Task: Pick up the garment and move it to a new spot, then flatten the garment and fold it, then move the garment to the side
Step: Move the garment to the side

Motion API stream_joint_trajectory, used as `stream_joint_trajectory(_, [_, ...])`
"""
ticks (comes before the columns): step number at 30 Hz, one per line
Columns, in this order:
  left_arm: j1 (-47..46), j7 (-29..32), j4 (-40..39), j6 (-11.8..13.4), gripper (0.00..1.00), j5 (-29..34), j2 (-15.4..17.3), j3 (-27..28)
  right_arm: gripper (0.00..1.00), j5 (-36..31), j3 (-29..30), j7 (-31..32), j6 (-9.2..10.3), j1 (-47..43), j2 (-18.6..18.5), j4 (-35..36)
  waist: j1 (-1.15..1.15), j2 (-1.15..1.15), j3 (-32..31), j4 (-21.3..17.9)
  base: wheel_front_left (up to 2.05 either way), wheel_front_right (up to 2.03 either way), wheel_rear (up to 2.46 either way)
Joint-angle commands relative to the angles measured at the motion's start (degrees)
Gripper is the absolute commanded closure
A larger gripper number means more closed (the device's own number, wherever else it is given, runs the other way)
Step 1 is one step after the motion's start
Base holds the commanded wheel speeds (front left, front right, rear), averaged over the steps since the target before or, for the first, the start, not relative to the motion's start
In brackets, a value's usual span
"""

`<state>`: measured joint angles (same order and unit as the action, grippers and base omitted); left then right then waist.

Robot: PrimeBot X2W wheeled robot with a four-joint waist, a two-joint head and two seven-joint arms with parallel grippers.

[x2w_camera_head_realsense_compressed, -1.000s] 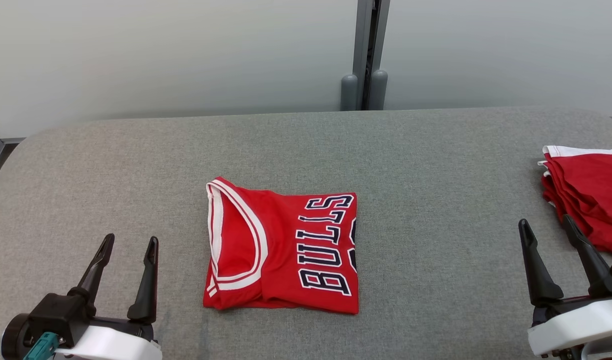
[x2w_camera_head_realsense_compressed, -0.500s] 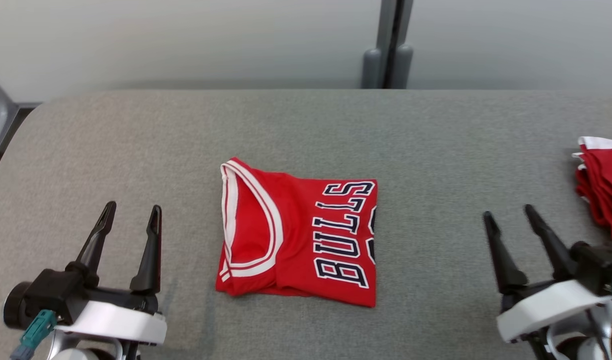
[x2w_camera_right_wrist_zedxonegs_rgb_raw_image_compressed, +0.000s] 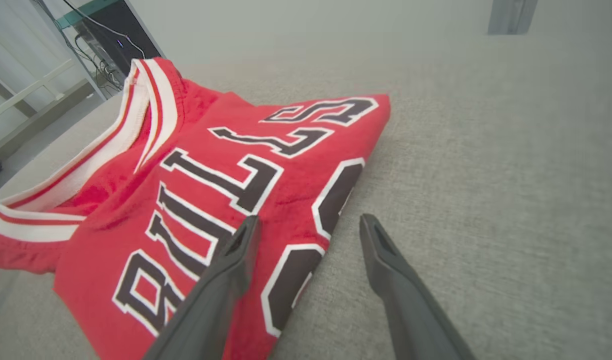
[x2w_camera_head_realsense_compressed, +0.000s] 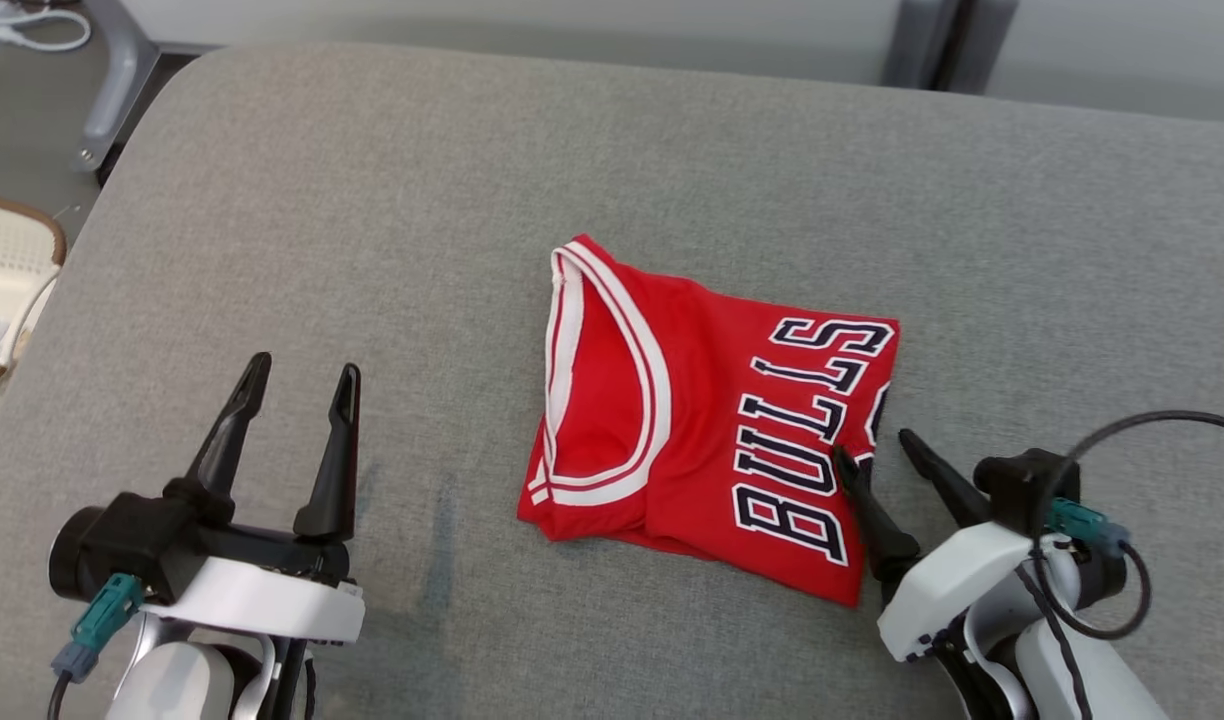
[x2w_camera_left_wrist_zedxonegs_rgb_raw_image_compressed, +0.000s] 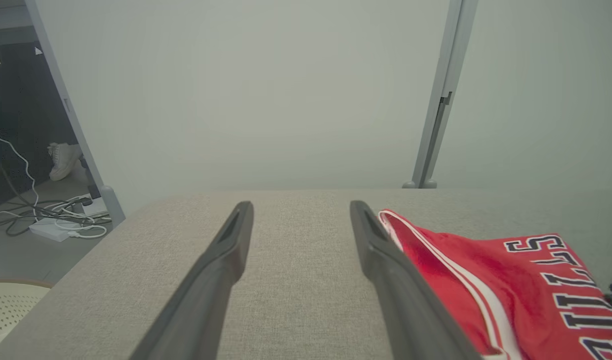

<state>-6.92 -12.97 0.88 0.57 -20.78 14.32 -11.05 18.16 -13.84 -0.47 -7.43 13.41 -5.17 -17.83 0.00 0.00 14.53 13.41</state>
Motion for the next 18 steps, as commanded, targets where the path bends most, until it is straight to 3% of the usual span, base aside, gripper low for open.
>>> stream_joint_trajectory(1, [-1.4,-0.3,0.3,-0.2,0.00,-0.2,0.2,0.1,0.00,0.5,-0.5,-0.6,-0.12,1.1,0.0,-1.7,0.00,0.00,1.2,1.1,0.00,0.00,0.00])
stream_joint_trajectory(9, [-2.2,-1.3,1.6,-0.4,0.00,-0.1,0.4,0.6,0.00,5.4,-5.7,1.0,-0.14,5.4,1.0,-14.0,0.00,0.00,2.2,0.6,0.00,0.00,0.00])
stream_joint_trajectory(10, [-2.1,-1.3,1.7,-0.4,0.00,0.0,0.5,0.7,0.54,6.1,-6.4,0.8,-0.14,6.0,1.0,-14.6,0.00,0.00,2.2,0.4,0.00,0.00,0.00])
stream_joint_trajectory(11, [-2.1,-1.3,1.8,-0.5,0.00,0.0,0.5,0.7,1.00,6.9,-7.4,1.3,-0.14,6.4,1.1,-15.2,0.00,0.00,2.2,0.2,0.00,0.00,0.00])
stream_joint_trajectory(15, [-2.2,-1.6,2.1,-0.5,0.00,0.0,0.7,1.0,1.00,8.8,-10.2,0.7,-0.13,8.4,-0.5,-14.6,0.00,0.00,2.1,-1.0,0.00,0.00,0.00])
stream_joint_trajectory(18, [-1.7,-1.8,1.9,-0.3,0.00,0.0,1.0,1.5,1.00,8.7,-12.0,-0.2,-0.06,10.8,-4.2,-10.8,0.00,0.00,1.7,-2.9,0.00,0.00,0.00])
